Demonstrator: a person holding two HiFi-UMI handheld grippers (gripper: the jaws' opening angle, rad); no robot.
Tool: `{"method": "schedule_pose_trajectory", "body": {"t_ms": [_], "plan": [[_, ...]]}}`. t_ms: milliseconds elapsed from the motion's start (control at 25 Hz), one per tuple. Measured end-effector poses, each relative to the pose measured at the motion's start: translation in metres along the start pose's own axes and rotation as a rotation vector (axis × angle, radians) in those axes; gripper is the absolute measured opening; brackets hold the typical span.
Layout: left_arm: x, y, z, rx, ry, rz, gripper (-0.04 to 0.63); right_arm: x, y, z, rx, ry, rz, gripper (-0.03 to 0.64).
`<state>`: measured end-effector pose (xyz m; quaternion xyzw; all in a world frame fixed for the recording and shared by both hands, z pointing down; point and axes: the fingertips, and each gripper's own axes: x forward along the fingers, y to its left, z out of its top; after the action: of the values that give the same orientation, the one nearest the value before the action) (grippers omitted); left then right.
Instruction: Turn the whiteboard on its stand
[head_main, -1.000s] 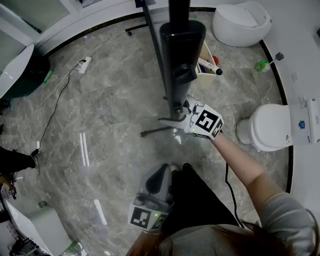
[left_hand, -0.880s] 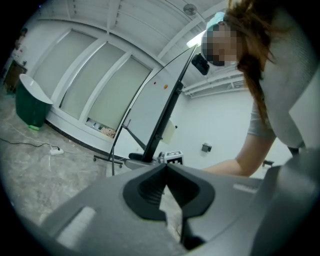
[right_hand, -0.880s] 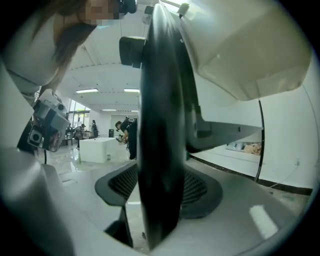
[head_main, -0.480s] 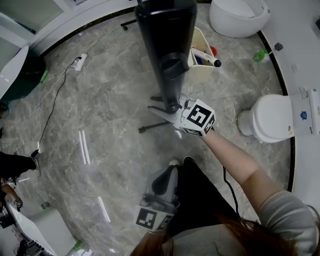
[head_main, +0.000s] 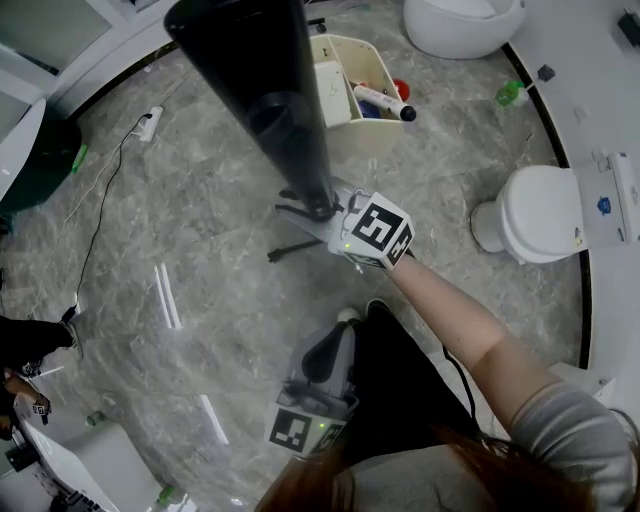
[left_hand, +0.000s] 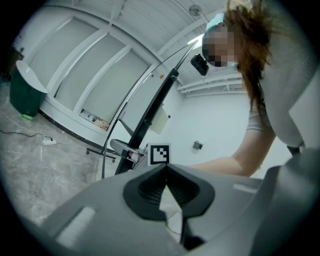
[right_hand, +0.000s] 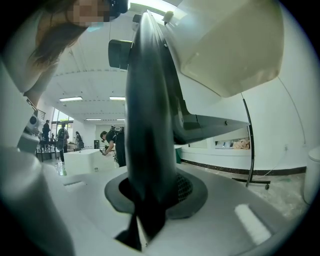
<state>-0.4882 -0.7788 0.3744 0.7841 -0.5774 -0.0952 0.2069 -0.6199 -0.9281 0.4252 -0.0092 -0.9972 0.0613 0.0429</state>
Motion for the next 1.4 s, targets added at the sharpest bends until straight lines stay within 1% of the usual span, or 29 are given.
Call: {"method": "schedule_pose_trajectory", "body": {"t_ms": [240, 440, 520, 720, 840, 1040, 1200, 1400], "plan": [[0.0, -0.003, -0.011, -0.022, 0.047, -0.036, 0.002, 0.0, 0.002, 0.003, -0.003, -0.001, -0.004, 0.074], [-0.001, -0.015, -0.027, -0.017, 0.061, -0.106, 0.002, -0.002, 0.011, 0.001, -0.001, 0.0, -0.024, 0.074], [-0.003, -0.02, -0.029, -0.021, 0.063, -0.119, 0.002, -0.003, 0.015, 0.001, -0.004, -0.002, -0.029, 0.072], [-0.015, -0.023, -0.034, -0.004, 0.073, -0.122, 0.002, -0.008, 0.021, 0.0, -0.006, -0.005, -0.032, 0.069], [-0.021, -0.027, -0.043, -0.021, 0.093, -0.124, 0.002, -0.015, 0.024, -0.003, -0.009, -0.01, -0.039, 0.067], [-0.023, -0.036, -0.053, -0.038, 0.083, -0.122, 0.002, -0.027, 0.03, -0.004, -0.017, -0.014, -0.055, 0.067], [-0.029, -0.05, -0.061, -0.041, 0.08, -0.117, 0.002, -0.041, 0.036, -0.006, -0.021, -0.023, -0.085, 0.067], [-0.041, -0.063, -0.071, -0.043, 0.073, -0.104, 0.002, -0.046, 0.058, -0.008, -0.015, -0.019, -0.089, 0.066]]}}
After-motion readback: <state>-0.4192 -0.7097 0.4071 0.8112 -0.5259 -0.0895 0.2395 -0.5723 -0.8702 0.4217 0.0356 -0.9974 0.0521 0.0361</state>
